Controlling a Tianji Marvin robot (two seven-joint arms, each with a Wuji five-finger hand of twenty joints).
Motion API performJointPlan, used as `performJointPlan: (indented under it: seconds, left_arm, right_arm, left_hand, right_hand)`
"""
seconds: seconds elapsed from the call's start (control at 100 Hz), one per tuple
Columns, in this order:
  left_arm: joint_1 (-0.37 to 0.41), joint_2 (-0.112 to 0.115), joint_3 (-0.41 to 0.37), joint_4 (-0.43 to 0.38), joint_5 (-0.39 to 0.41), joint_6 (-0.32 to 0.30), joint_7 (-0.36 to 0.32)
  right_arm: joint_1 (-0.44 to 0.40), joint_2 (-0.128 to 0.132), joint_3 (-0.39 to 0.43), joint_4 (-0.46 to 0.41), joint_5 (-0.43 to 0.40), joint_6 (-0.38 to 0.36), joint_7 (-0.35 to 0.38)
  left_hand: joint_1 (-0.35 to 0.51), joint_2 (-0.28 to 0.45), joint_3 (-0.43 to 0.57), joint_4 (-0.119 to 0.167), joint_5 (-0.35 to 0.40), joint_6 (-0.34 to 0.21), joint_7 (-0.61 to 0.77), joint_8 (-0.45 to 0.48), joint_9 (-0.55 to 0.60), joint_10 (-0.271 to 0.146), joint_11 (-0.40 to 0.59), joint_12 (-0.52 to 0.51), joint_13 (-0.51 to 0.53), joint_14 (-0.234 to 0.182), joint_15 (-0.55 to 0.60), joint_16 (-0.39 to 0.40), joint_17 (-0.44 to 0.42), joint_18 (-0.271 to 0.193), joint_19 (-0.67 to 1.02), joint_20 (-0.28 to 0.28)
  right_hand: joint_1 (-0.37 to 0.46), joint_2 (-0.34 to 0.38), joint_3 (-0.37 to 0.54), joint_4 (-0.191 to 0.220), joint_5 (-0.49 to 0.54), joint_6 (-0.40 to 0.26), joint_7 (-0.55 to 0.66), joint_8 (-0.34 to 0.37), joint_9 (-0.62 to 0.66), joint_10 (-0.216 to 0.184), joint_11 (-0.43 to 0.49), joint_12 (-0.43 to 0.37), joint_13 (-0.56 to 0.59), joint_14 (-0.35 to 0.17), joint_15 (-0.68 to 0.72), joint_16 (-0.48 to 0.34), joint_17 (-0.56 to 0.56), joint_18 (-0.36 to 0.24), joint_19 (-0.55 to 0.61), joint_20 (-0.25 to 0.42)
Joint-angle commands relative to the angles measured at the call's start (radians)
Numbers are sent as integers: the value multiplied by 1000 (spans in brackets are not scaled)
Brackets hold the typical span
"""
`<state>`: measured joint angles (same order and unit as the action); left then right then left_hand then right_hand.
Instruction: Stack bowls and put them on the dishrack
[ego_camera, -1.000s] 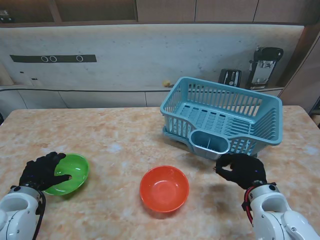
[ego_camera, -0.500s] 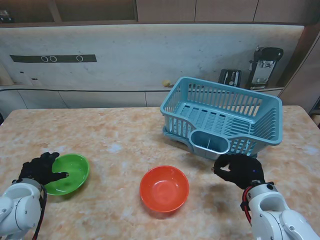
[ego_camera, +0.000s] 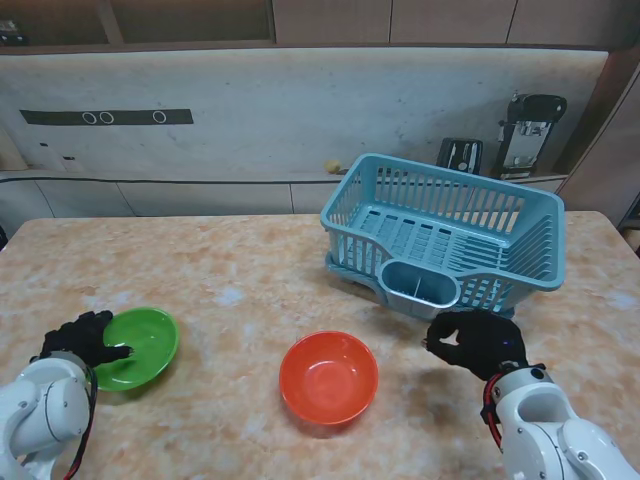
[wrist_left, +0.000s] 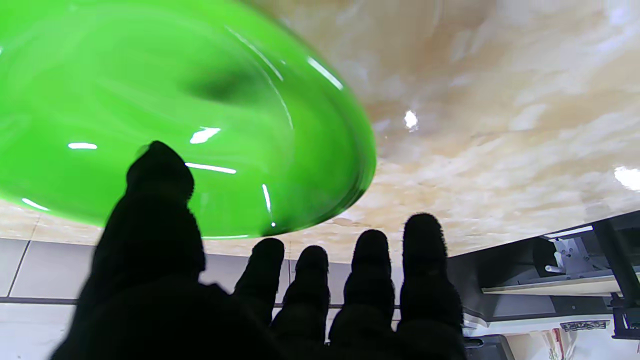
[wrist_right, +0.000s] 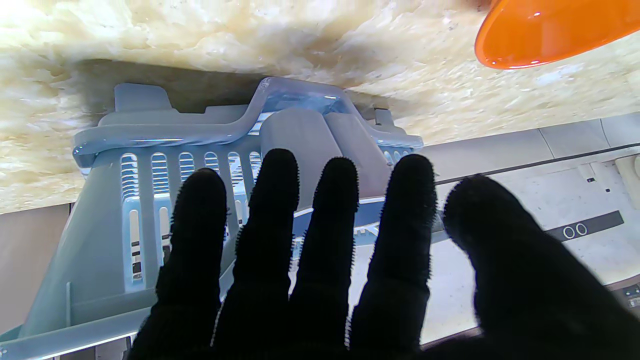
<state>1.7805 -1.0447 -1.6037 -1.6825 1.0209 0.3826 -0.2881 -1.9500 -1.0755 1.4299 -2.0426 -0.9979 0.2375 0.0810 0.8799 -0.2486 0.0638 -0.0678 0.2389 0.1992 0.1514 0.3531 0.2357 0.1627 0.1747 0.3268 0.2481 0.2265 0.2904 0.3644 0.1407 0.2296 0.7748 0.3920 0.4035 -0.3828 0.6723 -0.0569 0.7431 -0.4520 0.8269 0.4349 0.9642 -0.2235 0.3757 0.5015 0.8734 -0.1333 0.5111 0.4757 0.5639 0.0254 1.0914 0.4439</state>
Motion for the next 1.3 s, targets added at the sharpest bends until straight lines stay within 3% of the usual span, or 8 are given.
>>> performJointPlan:
  seconds: [0.0, 0.04, 0.39, 0.66, 1.01, 1.29]
  left_arm:
    - [-7, -1, 7, 11, -10, 11, -18]
    - [-11, -1, 11, 16, -11, 16, -17]
    - [-24, 1, 38, 32, -31, 62, -23]
    - [-23, -3, 45, 35, -66, 73, -5]
    - [-19, -11, 57, 44, -121, 101, 43]
    - [-26, -15, 68, 52, -139, 122, 66]
  right_arm:
    - [-1, -3, -6, 1, -1, -1, 17]
    - [0, -2, -8, 3, -2, -2, 19]
    - [-3, -1, -8, -2, -4, -6, 24]
    - [-7, -2, -7, -5, -6, -5, 23]
    - [-7, -2, -7, -5, -6, -5, 23]
    - [-10, -1, 0, -8, -5, -9, 28]
  left_hand:
    - [-133, -77, 265, 8, -22, 33, -22, -5, 1, 24, 20, 14, 23, 8, 9, 5, 9, 13, 28, 18]
    - [-156, -91, 314, 3, -14, 35, -18, -4, 14, 23, 29, 18, 40, 6, 16, 7, 20, 11, 37, 22]
    - [-165, -122, 382, -7, 40, 31, 45, 24, 129, 19, 96, 64, 117, 8, 52, 32, 60, 7, 99, 49]
    - [-163, -120, 399, -9, 40, 27, 89, 41, 130, 26, 141, 127, 217, 24, 120, 86, 139, 3, 194, 88]
    - [-126, -124, 422, -4, 13, 28, 106, 41, 91, 29, 149, 157, 310, 52, 235, 162, 279, -78, 319, 117]
    - [-61, -182, 550, -4, -5, 28, 147, 44, 72, 34, 210, 209, 415, -32, 376, 259, 442, -209, 412, 74]
  right_hand:
    - [-14, 25, -14, 13, 10, -18, 11, 8, 12, -7, 6, 11, 1, -10, -9, 7, -10, 8, -9, -8]
    - [-14, 25, -15, 13, 11, -16, 12, 8, 12, -9, 6, 11, 0, -11, -9, 7, -10, 8, -9, -8]
    - [-14, 25, -15, 14, 11, -15, 12, 8, 12, -9, 7, 11, 0, -10, -10, 6, -10, 8, -9, -8]
    - [-14, 25, -15, 14, 11, -16, 12, 8, 11, -7, 7, 11, 0, -12, -10, 6, -10, 8, -10, -8]
    - [-14, 26, -15, 14, 10, -16, 11, 8, 12, -9, 6, 10, 0, -12, -10, 6, -10, 9, -11, -9]
    - [-14, 26, -15, 14, 10, -16, 11, 7, 12, -11, 6, 10, 1, -12, -10, 6, -10, 9, -12, -9]
